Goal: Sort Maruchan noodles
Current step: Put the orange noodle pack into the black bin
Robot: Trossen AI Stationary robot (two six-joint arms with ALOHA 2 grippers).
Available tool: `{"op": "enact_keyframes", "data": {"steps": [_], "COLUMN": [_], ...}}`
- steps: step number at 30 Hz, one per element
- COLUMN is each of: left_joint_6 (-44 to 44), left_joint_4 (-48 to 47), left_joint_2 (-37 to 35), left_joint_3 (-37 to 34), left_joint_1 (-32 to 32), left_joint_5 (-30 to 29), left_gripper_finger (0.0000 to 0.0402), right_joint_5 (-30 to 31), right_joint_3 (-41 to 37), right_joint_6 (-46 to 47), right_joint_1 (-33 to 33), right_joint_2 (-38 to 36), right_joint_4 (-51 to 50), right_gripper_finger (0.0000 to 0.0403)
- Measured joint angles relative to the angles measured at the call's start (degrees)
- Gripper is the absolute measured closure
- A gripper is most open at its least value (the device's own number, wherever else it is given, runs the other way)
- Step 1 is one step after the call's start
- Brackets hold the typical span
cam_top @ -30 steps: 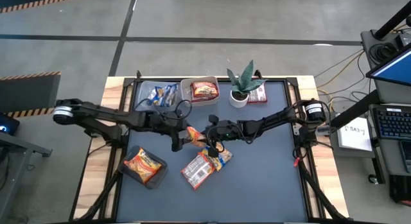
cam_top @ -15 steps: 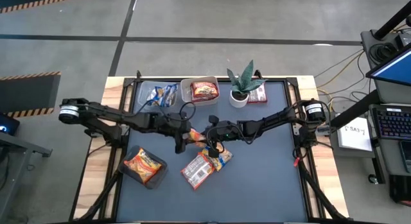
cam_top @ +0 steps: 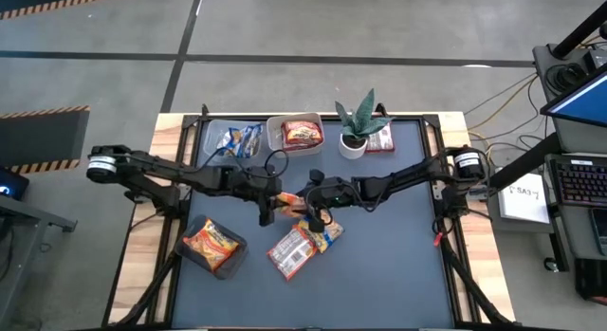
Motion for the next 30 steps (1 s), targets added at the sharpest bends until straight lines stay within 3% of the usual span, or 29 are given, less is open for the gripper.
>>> {"op": "enact_keyframes", "data": {"steps": [10,22,26,30], "left_joint_6": [-3.4,-9.0,-14.2,-18.4], "left_joint_4": [-0.8,-3.1,-9.7,-22.5], "left_joint_2": [-5.3,-18.0,-19.0,-18.9], "left_joint_3": [0.6,5.4,9.2,15.0], "left_joint_1": [-0.6,-8.1,-13.0,-19.0], "left_joint_5": [0.0,-3.8,-4.4,-6.0], "left_gripper_finger": [0.0322,0.0322,0.0322,0.0322], "right_joint_5": [0.1,0.0,0.0,0.0], "right_joint_3": [0.1,0.1,0.1,0.0], "right_joint_6": [1.1,-4.1,-4.6,-5.0], "right_joint_1": [-0.7,-2.6,-3.4,-4.1], "right_joint_2": [-9.5,-22.3,-24.0,-23.7], "right_joint_4": [-10.1,-14.0,-14.3,-14.7], "right_gripper_finger": [0.0106,0.0099,0.0095,0.0095]}}
